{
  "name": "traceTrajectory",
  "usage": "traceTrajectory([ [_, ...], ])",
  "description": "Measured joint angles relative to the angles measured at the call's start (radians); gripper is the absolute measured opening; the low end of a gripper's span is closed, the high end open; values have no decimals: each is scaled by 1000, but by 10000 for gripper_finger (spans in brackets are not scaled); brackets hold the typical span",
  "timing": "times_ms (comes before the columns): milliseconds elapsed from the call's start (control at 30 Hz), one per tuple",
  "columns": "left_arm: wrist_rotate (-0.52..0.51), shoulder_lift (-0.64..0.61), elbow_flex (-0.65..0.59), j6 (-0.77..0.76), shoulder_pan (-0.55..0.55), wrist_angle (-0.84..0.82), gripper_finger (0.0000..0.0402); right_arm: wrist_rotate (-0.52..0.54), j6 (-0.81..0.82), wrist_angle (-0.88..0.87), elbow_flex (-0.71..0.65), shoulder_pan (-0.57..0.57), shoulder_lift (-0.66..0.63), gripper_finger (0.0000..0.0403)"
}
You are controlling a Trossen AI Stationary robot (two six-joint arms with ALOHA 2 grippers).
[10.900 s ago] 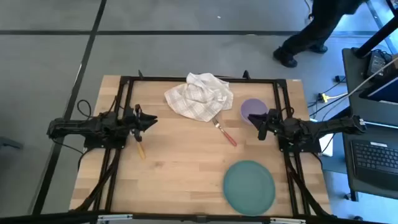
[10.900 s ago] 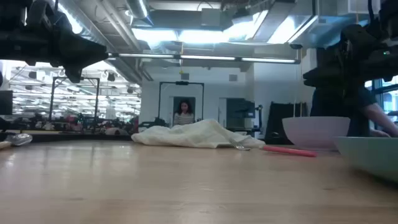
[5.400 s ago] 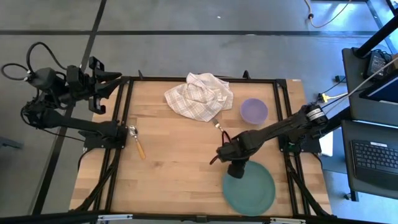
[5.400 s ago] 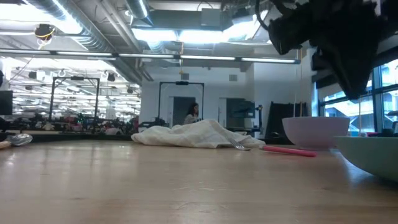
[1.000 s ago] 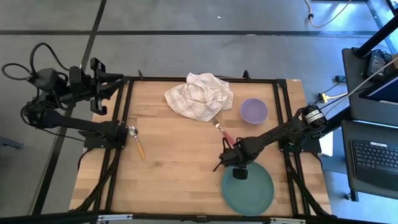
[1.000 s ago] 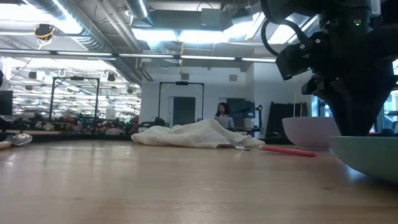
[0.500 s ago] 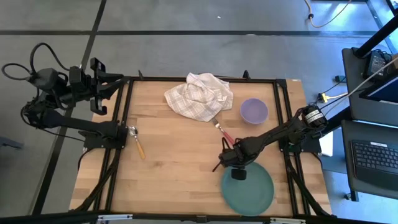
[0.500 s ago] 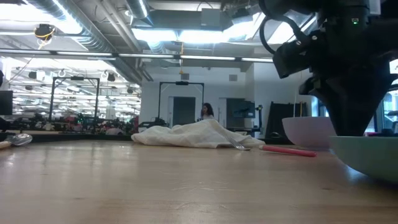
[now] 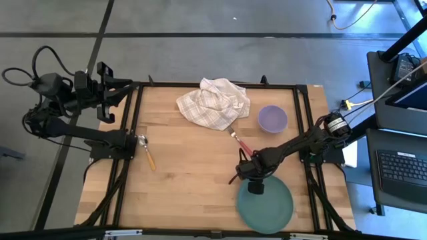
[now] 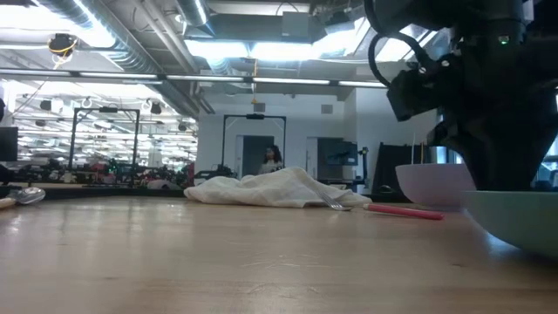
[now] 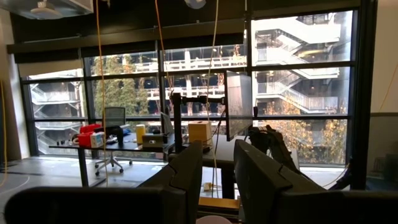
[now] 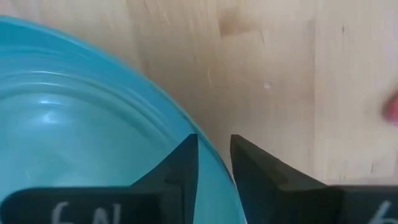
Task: Set table place
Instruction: Put the light blue plate on the center of the table
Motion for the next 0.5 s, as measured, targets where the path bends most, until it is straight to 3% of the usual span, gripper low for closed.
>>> traceTrajectory([
  [200,0,0,0,0,0,0,86,-26,49,-4,-1,-1,-2,14],
  [367,0,0,0,0,0,0,86,-76,129,-23,39,-11,1,8],
  [500,0,0,0,0,0,0,86,-20,190,-64,159,-36,-5,8],
])
